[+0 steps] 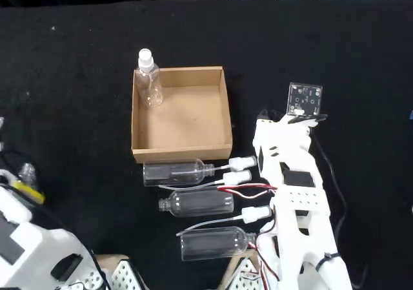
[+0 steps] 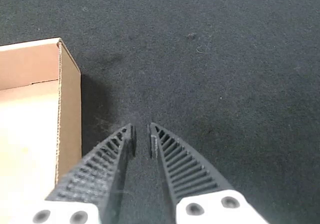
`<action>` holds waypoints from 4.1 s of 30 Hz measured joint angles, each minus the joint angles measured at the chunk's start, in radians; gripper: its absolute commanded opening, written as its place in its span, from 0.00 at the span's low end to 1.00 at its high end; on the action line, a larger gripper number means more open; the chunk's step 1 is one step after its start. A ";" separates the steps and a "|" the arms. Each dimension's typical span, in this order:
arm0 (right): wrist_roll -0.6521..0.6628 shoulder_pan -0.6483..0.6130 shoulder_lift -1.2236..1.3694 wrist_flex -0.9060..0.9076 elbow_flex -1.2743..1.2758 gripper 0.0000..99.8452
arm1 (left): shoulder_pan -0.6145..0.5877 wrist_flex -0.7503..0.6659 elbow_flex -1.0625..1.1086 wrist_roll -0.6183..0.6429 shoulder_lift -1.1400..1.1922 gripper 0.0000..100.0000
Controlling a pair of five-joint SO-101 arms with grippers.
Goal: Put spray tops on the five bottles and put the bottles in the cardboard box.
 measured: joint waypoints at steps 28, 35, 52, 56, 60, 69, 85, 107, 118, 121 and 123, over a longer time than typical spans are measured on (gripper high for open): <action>0.000 0.000 0.000 0.000 0.000 0.04 | 0.124 -0.118 -0.132 -0.293 0.233 0.36; 0.000 0.000 0.000 0.000 0.000 0.04 | 0.130 -0.124 -0.132 -0.373 0.233 0.22; 0.000 0.000 0.000 0.000 0.000 0.04 | 0.074 -0.124 -0.130 -0.459 0.233 0.02; 0.000 0.000 0.000 0.000 0.000 0.04 | 0.074 -0.120 -0.130 -0.459 0.233 0.03; 0.000 0.000 0.000 0.000 0.000 0.04 | 0.074 -0.117 -0.132 -0.437 0.233 0.03; 0.000 0.000 0.000 0.000 0.000 0.04 | 0.218 -0.114 -0.287 0.130 0.233 0.03; 0.000 0.000 0.000 0.000 0.000 0.04 | 0.476 -0.350 0.227 0.595 -0.500 0.03; 0.000 0.000 0.000 0.000 0.000 0.04 | 0.893 -0.733 0.845 0.967 -1.528 0.03; 0.000 0.000 0.000 0.000 0.000 0.04 | 1.080 -1.134 1.151 0.974 -1.613 0.03; 0.000 0.000 0.000 0.000 0.000 0.04 | 1.082 -1.224 1.232 0.974 -1.653 0.03; 0.000 0.000 0.000 0.000 0.000 0.04 | 1.089 -1.238 1.249 0.976 -1.688 0.03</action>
